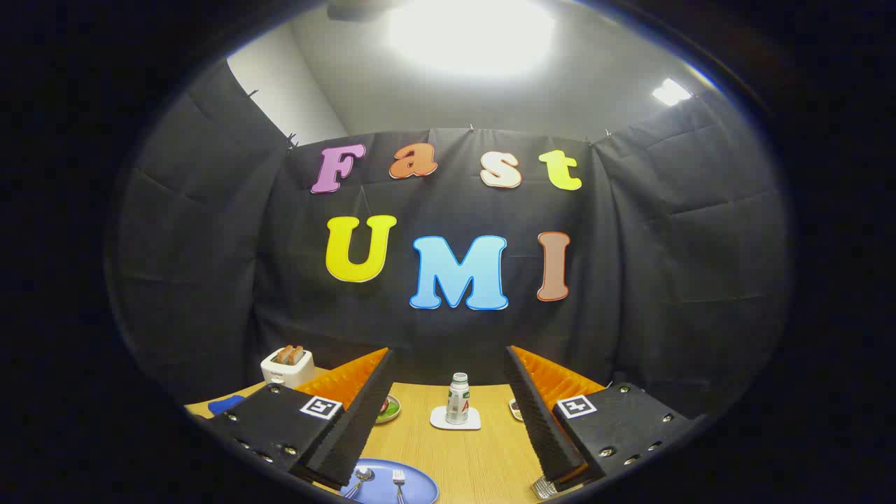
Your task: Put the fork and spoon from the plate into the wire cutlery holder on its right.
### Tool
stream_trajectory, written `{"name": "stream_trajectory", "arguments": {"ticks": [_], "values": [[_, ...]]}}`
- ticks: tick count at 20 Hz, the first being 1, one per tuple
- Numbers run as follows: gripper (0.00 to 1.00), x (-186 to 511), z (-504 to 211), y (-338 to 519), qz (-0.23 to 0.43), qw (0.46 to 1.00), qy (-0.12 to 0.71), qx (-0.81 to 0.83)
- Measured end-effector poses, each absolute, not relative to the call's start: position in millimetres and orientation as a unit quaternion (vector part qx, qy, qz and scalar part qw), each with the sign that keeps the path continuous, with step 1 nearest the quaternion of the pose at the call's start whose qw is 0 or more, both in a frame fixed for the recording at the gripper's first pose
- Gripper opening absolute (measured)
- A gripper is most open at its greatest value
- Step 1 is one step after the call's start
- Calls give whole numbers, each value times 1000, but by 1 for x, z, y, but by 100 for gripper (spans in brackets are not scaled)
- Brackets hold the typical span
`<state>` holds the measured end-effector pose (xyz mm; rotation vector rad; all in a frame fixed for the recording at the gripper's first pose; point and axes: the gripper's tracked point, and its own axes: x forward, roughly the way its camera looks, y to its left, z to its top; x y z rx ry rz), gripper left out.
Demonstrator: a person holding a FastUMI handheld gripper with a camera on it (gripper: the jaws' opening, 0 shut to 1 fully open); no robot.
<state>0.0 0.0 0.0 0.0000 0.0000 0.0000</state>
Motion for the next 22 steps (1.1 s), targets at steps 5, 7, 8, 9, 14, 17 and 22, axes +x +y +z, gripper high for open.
{"name": "stream_trajectory", "arguments": {"ticks": [5, 7, 8, 9, 14, 17, 22], "values": [[96, 1, -6, -5, -1, 1000, 15, -11], [96, -1, -4, -10, -4, 1000, 16, -19], [96, -1, -3, -13, -7, 1000, 14, -17], [96, -1, -3, -14, -9, 1000, 12, -14], [96, 1, -8, -5, 4, 1000, 16, -16], [96, 3, -23, 7, 22, 999, 38, -15], [96, 4, -56, 23, 46, 995, 86, -25]]}}
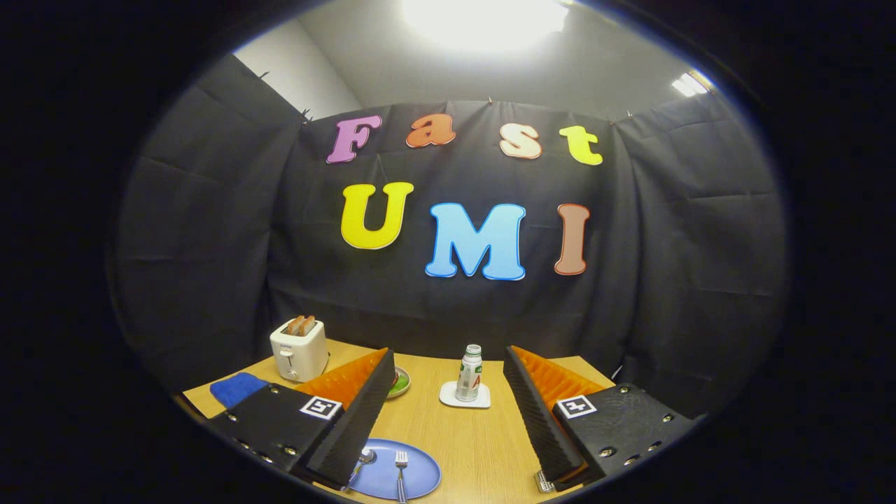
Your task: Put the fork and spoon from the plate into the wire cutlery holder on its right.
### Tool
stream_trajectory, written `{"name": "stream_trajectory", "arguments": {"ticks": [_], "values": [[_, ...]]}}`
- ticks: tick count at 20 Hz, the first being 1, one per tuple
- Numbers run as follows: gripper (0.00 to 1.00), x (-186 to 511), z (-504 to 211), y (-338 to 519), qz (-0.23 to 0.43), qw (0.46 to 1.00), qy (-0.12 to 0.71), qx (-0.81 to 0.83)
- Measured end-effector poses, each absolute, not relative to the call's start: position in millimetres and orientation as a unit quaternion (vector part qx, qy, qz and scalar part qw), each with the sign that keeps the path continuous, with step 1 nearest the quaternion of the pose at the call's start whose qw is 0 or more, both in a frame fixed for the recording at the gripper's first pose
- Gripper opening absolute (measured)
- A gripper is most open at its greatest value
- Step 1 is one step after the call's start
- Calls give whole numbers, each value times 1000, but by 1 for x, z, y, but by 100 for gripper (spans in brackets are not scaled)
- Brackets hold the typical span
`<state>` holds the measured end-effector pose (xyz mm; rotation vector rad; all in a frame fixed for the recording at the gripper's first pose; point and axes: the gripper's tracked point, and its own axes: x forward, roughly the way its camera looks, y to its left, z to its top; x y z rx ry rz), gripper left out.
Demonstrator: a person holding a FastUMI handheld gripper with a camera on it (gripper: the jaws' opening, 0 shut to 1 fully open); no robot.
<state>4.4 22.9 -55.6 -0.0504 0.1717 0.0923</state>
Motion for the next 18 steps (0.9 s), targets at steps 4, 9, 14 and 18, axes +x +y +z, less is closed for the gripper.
{"name": "stream_trajectory", "arguments": {"ticks": [4, 9, 14, 18], "values": [[96, -2, -110, 48, 84, 980, 182, -9], [96, -13, -176, 68, 113, 952, 282, -41], [96, -38, -251, 78, 134, 901, 408, -69], [96, -52, -290, 79, 146, 867, 470, -83]]}}
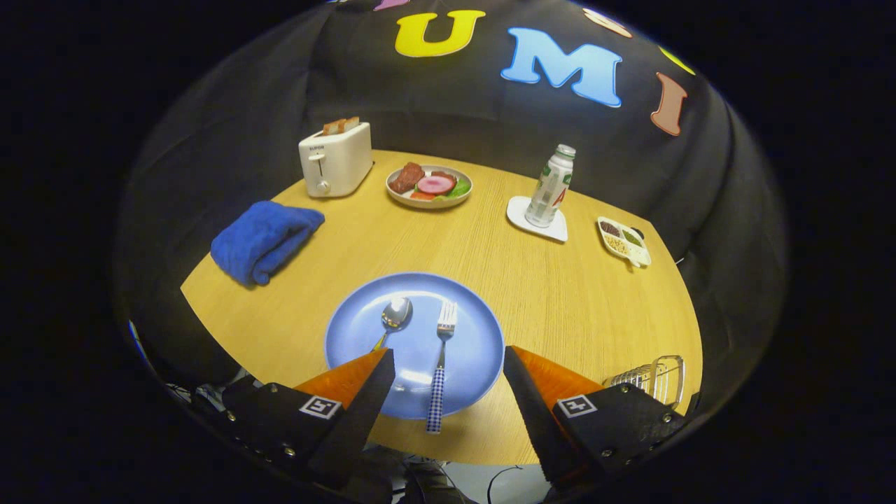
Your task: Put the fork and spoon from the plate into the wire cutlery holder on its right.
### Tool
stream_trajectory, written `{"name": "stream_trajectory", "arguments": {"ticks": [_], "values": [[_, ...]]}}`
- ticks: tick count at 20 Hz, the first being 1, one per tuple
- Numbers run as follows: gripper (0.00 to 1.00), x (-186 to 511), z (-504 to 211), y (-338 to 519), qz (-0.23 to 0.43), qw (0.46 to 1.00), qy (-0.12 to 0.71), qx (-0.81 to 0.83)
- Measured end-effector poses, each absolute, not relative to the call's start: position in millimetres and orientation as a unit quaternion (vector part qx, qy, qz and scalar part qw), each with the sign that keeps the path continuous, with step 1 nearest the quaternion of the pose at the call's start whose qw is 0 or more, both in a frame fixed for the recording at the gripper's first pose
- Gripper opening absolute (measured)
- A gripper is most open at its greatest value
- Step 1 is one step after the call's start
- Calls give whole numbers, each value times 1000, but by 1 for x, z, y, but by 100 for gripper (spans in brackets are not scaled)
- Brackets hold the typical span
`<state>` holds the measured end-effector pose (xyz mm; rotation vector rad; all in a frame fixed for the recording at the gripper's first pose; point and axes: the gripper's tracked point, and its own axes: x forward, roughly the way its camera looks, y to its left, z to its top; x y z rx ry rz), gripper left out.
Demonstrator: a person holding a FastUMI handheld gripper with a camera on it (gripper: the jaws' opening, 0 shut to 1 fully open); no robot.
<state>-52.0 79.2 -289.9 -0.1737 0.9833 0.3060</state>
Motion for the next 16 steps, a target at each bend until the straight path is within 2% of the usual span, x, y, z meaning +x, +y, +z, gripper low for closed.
{"name": "stream_trajectory", "arguments": {"ticks": [6, 7, 9, 13, 15, 16], "values": [[94, -63, -338, 80, 155, 824, 537, -94], [78, -64, -344, 80, 155, 818, 545, -96], [64, -67, -352, 78, 153, 808, 560, -101], [61, -62, -369, 77, 154, 794, 577, -114], [23, -66, -368, 79, 153, 782, 594, -114], [23, -67, -368, 79, 164, 774, 599, -123]]}}
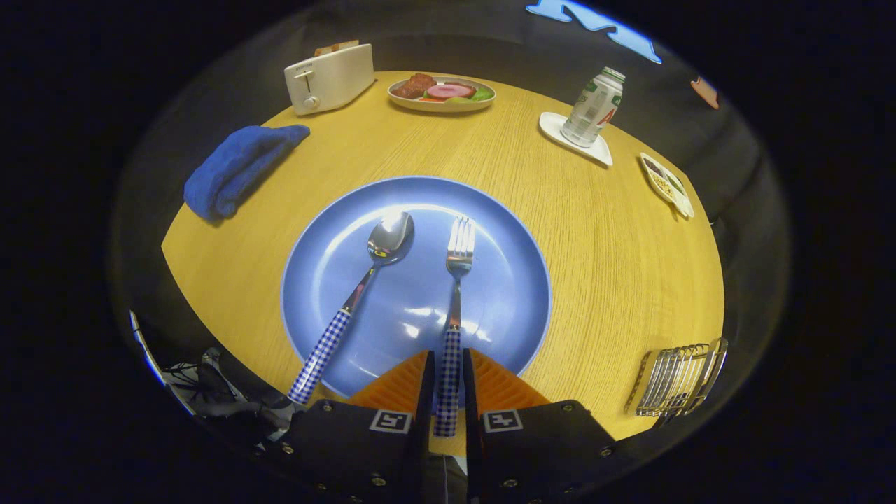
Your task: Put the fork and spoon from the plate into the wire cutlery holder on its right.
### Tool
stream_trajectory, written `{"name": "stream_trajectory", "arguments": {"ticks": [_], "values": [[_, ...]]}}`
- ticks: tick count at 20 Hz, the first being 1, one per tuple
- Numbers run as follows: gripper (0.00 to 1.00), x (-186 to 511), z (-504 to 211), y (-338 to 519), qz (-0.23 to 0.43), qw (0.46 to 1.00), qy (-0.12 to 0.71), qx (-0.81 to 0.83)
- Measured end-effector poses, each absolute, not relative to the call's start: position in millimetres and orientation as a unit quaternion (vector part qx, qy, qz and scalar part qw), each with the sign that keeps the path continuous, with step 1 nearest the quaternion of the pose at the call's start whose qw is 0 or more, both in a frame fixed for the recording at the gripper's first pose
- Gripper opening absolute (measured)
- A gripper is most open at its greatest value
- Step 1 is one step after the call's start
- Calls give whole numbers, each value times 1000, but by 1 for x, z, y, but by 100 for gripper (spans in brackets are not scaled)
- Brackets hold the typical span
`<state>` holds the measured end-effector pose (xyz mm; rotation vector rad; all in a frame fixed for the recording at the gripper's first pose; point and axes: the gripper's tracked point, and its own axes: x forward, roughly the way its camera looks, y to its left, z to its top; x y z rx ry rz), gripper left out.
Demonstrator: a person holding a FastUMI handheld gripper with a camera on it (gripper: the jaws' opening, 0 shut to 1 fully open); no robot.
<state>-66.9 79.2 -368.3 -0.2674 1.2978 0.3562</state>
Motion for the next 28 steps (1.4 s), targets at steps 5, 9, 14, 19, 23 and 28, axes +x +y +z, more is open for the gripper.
{"name": "stream_trajectory", "arguments": {"ticks": [5, 9, 14, 19, 23, 28], "values": [[7, -64, -363, 79, 181, 755, 615, -135], [7, -56, -338, 66, 221, 749, 599, -176], [7, -60, -301, 36, 237, 734, 606, -196], [7, -72, -264, -14, 218, 731, 612, -211], [7, -83, -241, -65, 197, 718, 625, -234], [7, -92, -218, -127, 151, 717, 637, -238]]}}
